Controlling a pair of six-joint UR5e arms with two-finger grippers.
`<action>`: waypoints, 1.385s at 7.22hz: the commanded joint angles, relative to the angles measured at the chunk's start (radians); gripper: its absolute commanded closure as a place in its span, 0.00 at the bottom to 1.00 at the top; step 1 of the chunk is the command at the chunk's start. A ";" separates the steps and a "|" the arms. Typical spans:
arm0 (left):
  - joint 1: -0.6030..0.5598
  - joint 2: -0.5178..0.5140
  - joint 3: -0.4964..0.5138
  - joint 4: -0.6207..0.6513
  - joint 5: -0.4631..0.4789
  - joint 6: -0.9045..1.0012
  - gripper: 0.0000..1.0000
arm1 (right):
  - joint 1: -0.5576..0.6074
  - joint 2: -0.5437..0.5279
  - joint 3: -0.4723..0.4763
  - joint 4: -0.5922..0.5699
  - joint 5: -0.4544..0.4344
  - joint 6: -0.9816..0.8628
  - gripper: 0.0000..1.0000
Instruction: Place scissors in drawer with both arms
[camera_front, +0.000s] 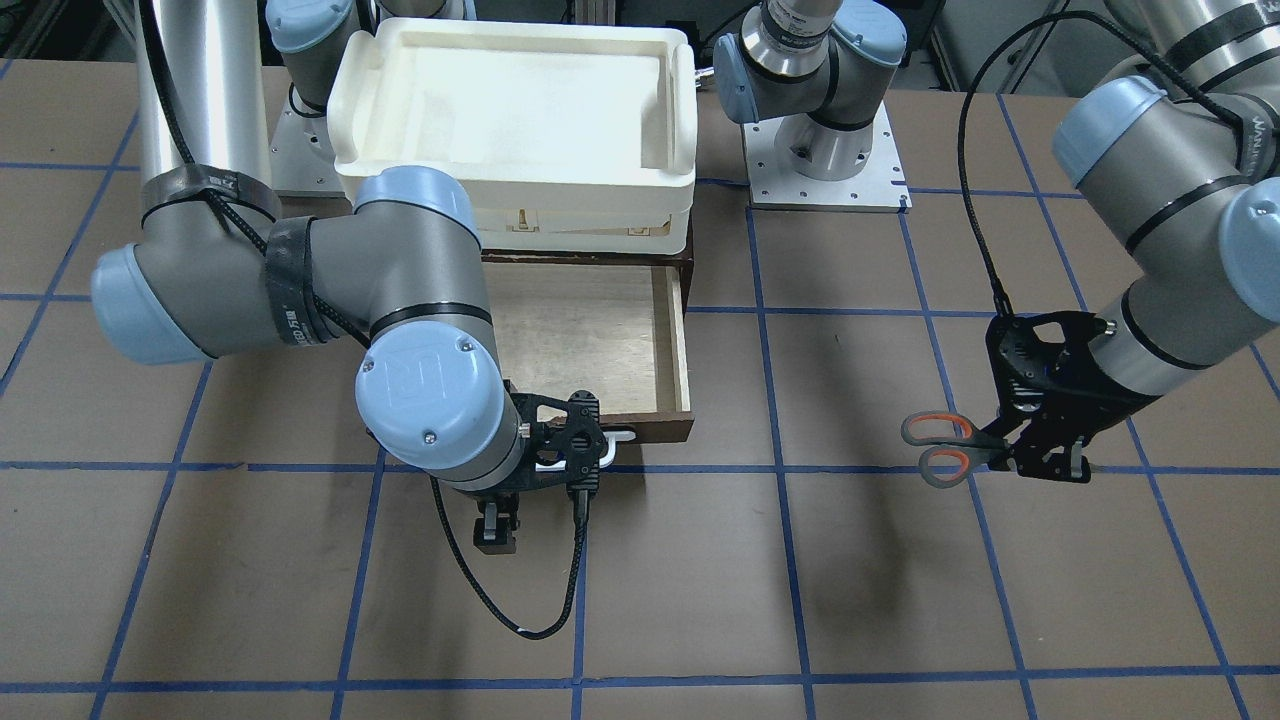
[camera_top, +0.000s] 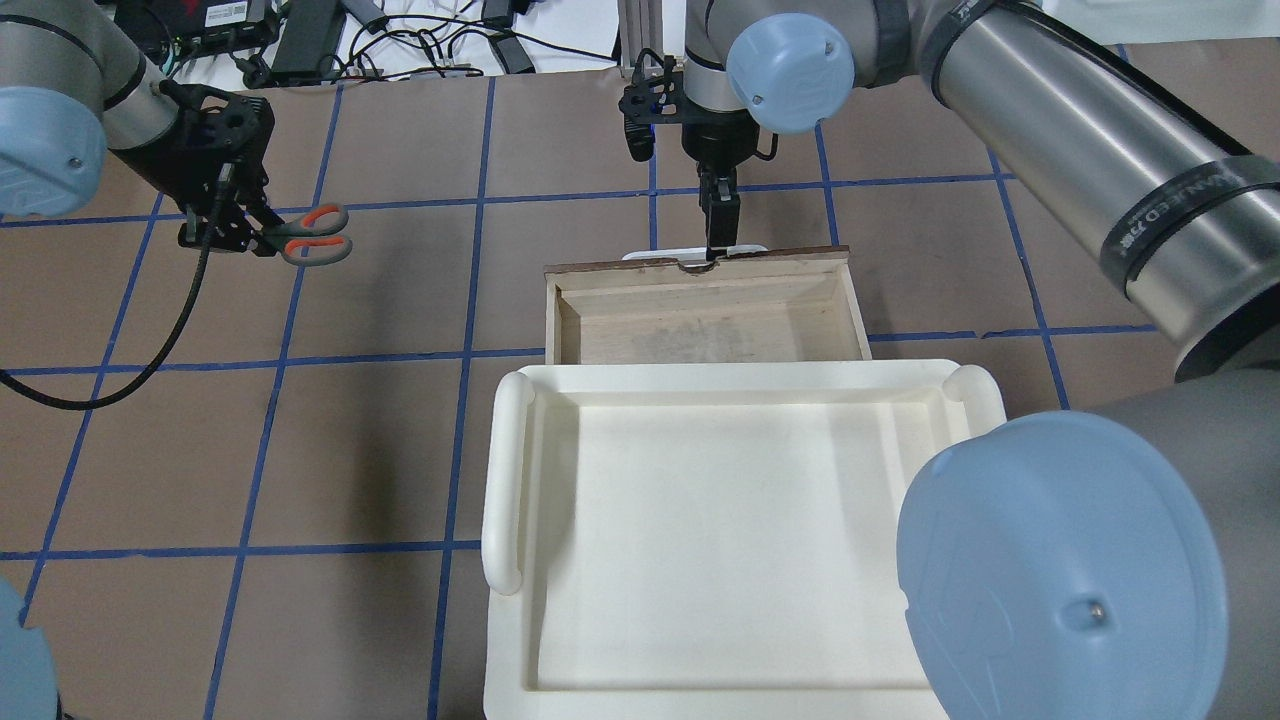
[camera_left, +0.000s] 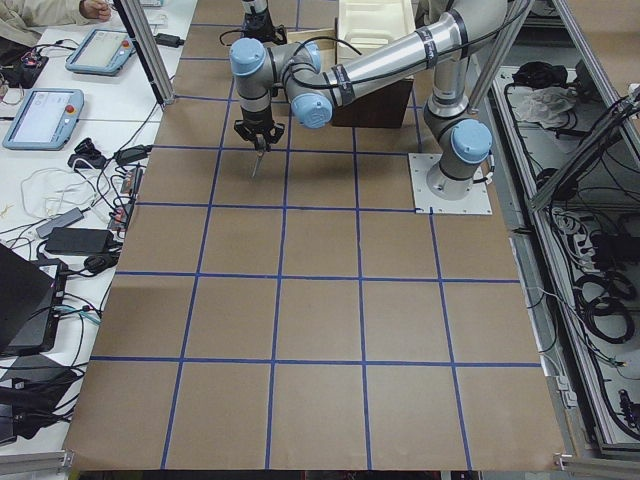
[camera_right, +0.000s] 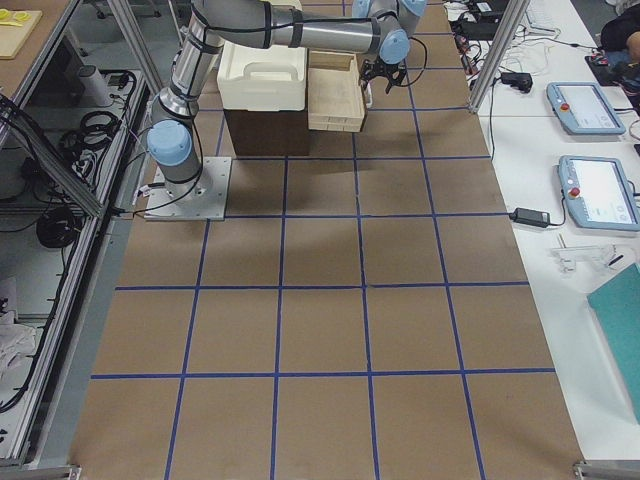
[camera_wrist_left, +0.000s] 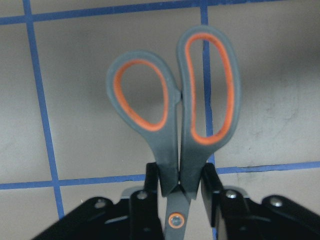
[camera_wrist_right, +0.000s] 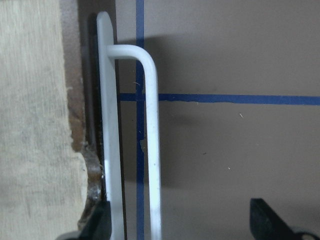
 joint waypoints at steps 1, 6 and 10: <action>-0.031 0.019 0.000 -0.021 -0.005 -0.071 1.00 | -0.014 -0.074 0.000 -0.002 -0.011 0.001 0.00; -0.228 0.086 0.000 -0.097 -0.013 -0.341 1.00 | -0.124 -0.408 0.136 0.023 -0.081 0.440 0.00; -0.489 0.096 0.000 -0.106 -0.016 -0.634 1.00 | -0.147 -0.633 0.279 0.151 -0.080 1.062 0.00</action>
